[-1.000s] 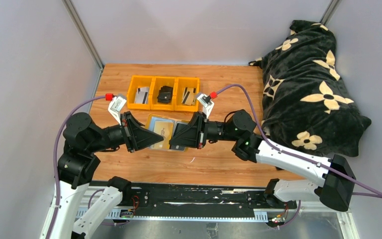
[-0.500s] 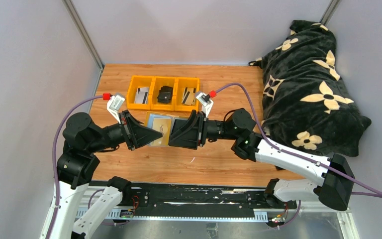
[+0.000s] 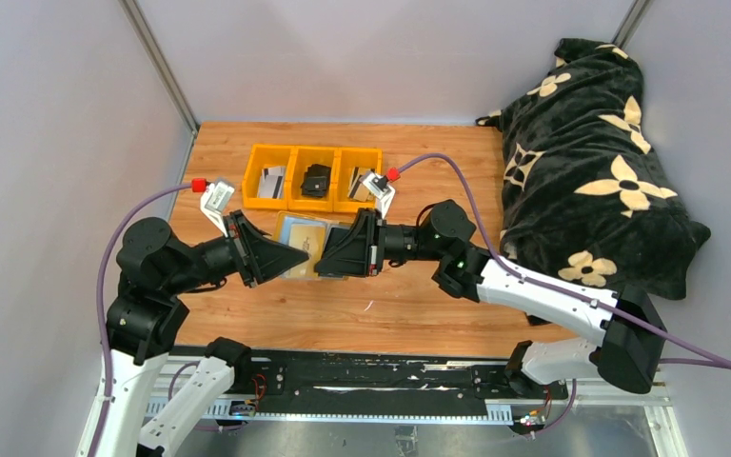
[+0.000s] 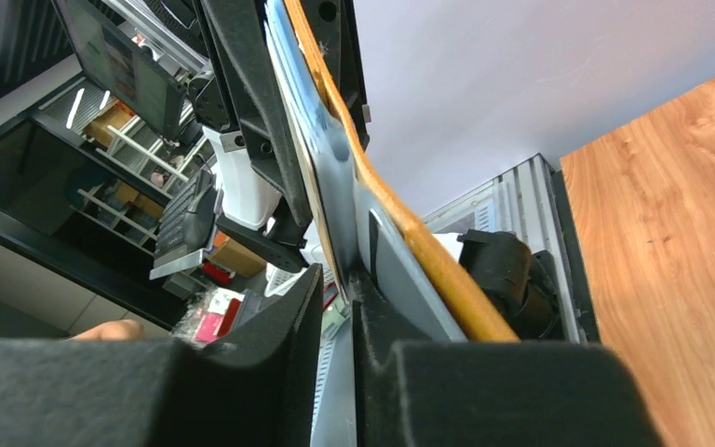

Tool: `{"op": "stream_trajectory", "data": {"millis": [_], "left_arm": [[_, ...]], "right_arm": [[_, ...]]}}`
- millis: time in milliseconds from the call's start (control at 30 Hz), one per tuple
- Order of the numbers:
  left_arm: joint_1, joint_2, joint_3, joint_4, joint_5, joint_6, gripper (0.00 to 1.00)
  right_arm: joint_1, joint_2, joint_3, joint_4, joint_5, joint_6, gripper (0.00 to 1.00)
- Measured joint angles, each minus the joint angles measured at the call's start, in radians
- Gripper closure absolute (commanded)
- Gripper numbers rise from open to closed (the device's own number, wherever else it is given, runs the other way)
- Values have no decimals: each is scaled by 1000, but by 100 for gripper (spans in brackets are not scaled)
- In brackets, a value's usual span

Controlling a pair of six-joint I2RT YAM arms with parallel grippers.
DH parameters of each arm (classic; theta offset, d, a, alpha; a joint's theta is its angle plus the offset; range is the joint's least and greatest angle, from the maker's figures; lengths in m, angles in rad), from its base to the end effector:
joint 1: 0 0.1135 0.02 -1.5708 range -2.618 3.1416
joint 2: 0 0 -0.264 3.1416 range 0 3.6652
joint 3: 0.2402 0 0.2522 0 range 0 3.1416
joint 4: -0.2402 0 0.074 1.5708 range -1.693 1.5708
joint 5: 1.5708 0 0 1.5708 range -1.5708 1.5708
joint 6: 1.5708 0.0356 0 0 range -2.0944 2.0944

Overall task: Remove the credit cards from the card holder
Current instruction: Remove the credit card from the card holder.

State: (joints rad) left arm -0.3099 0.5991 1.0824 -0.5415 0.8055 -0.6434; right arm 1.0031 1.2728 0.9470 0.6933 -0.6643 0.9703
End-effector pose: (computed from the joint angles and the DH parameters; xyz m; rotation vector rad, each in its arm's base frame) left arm 0.0774 -0.0517 0.4236 0.3846 1.7577 -1.3547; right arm 0.1369 0.2555 0.3810 -0.7458 1.4257 2.0204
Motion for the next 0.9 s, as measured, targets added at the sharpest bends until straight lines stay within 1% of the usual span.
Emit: {"op": "stream_trajectory", "data": {"millis": [67,100,133,233,333,400,667,900], "left_arm": [[0,-1,0,5,-2,-1,74],[0,0,0,12,4,-6,70],[0,1,0,17,12,-10,69],[0,3,-1,37,36,-26,63],[0,5,-2,66,64,-50,62],[0,6,-6,91,84,-74,63],[0,17,-17,130,116,-148,78],[2,20,-17,136,116,-170,79]], "right_arm": [[0,4,2,2,-3,3,94],[0,6,4,3,-3,7,98],[1,7,4,5,-2,9,100],[0,7,4,14,1,16,100],[0,-1,-5,32,1,24,100],[0,-8,-14,48,0,30,100],[0,-42,-57,93,0,40,100],[0,-66,-87,112,11,40,100]]}}
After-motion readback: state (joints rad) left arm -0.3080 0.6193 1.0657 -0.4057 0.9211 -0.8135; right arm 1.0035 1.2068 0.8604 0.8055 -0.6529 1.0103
